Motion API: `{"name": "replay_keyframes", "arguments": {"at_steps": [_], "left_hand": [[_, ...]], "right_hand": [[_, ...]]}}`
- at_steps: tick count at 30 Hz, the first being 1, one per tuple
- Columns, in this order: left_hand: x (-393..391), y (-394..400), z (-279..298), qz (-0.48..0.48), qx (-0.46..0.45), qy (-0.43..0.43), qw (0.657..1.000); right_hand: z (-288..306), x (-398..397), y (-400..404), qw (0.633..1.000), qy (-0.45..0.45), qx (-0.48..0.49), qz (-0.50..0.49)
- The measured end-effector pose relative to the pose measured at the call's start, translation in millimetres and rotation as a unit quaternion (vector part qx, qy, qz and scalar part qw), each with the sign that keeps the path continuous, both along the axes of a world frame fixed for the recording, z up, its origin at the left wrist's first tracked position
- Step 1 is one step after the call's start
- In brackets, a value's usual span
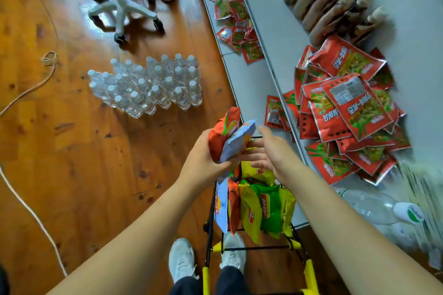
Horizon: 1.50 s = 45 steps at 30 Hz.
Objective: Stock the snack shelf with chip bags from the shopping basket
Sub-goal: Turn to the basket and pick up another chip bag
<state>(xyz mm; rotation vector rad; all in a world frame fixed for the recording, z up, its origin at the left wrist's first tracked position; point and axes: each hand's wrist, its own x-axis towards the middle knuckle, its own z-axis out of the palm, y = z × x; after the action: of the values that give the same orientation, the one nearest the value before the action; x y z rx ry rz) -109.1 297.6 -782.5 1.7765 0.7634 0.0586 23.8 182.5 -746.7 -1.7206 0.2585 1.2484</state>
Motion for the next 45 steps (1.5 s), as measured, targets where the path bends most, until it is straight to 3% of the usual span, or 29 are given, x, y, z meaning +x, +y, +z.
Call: {"name": "replay_keyframes", "arguments": {"at_steps": [3,6,7,11,14,17,20,24,28,32,36,45], "left_hand": [[1,16,6,0.049,-0.033,0.031,0.998],[-4,31,21,0.091,-0.14,0.044,0.985],[-6,34,28,0.094,-0.184,0.038,0.978],[-6,33,79,0.053,-0.356,-0.003,0.933],[-9,23,127,0.012,-0.402,-0.014,0.915],[-16,13,176,-0.03,-0.385,0.031,0.922],[-31,-5,222,-0.085,-0.27,0.098,0.954],[-52,-56,287,-0.181,-0.253,0.102,0.945],[-70,-139,347,-0.271,-0.172,0.083,0.943],[-100,-249,386,-0.408,-0.104,0.104,0.901],[-134,-373,398,-0.511,-0.079,0.085,0.852],[-249,-682,414,-0.705,-0.089,0.104,0.696]], "right_hand": [[2,4,-4,0.997,-0.059,-0.019,0.049],[6,1,-7,0.969,-0.222,-0.06,0.093],[14,-2,-6,0.967,-0.231,-0.041,0.095],[62,-25,1,0.987,-0.12,0.068,0.081],[105,-50,-3,0.99,-0.115,0.084,0.013],[149,-77,-20,0.982,-0.168,0.057,-0.063],[206,-110,-50,0.971,-0.202,0.029,-0.129],[270,-167,-105,0.954,-0.221,0.007,-0.202],[321,-225,-179,0.922,-0.221,-0.008,-0.318],[357,-291,-276,0.875,-0.221,-0.043,-0.429],[366,-358,-380,0.801,-0.235,-0.067,-0.547],[385,-523,-631,0.634,-0.219,-0.072,-0.738]]}}
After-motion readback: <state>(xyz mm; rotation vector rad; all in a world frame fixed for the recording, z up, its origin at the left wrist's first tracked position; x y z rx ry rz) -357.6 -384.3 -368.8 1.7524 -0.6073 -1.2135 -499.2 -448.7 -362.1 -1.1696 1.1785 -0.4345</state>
